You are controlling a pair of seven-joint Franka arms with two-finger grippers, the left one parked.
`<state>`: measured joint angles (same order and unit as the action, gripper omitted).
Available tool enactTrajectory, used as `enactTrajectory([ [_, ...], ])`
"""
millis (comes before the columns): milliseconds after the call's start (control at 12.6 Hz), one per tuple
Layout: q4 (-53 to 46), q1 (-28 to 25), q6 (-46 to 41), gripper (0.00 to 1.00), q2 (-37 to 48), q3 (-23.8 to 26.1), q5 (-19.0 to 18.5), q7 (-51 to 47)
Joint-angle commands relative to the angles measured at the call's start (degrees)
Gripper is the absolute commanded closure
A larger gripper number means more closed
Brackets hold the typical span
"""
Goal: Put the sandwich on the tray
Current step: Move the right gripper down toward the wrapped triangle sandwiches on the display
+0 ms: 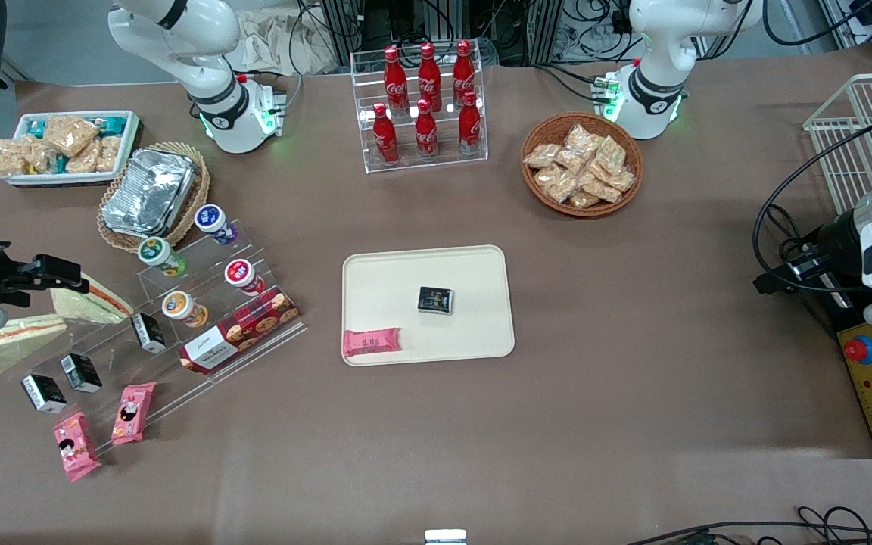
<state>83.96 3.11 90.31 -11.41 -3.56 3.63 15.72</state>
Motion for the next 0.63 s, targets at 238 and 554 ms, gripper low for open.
enactTrajectory([
  [238, -0.9, 0.5, -0.5, 0.0, 0.8, 0.0, -0.1, 0.4],
  [554, -0.8, 0.3, -0.9, 0.0, 2.2, 0.0, -1.3, 0.0],
])
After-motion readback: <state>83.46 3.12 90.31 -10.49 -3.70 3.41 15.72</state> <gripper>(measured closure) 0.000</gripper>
